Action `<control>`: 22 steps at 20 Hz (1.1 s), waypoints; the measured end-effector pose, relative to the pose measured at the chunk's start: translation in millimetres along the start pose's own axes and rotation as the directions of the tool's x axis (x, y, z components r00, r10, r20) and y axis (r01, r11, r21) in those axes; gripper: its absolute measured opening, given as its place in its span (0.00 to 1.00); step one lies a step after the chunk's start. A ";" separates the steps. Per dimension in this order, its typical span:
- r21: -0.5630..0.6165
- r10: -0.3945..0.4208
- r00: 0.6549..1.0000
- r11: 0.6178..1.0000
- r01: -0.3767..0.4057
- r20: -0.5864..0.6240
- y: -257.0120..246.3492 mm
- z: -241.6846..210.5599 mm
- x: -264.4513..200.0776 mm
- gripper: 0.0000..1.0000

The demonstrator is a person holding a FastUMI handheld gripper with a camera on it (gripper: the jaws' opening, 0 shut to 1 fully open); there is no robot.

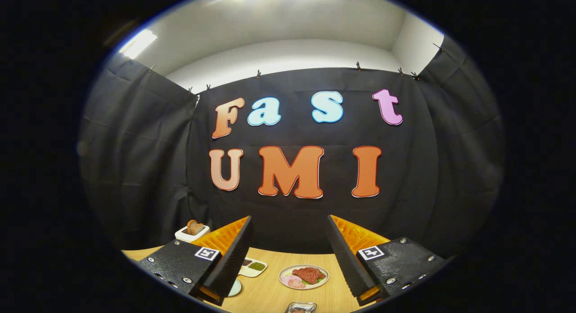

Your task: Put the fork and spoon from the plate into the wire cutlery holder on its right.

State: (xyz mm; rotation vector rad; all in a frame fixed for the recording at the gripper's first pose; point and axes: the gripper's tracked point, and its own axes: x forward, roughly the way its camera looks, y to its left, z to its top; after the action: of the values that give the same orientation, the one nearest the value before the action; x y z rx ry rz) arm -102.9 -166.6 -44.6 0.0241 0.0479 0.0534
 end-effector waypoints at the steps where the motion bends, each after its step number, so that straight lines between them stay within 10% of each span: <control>1: 0.003 -0.004 1.000 1.000 0.004 -0.010 -2.1 -3.3 -2.8 0.96; 22: 0.053 -0.031 0.999 0.998 0.030 0.018 -25.1 6.0 -10.9 0.96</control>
State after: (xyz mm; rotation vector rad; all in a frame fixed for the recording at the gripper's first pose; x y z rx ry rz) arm -112.1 -192.4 -38.8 0.0769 0.0310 0.0215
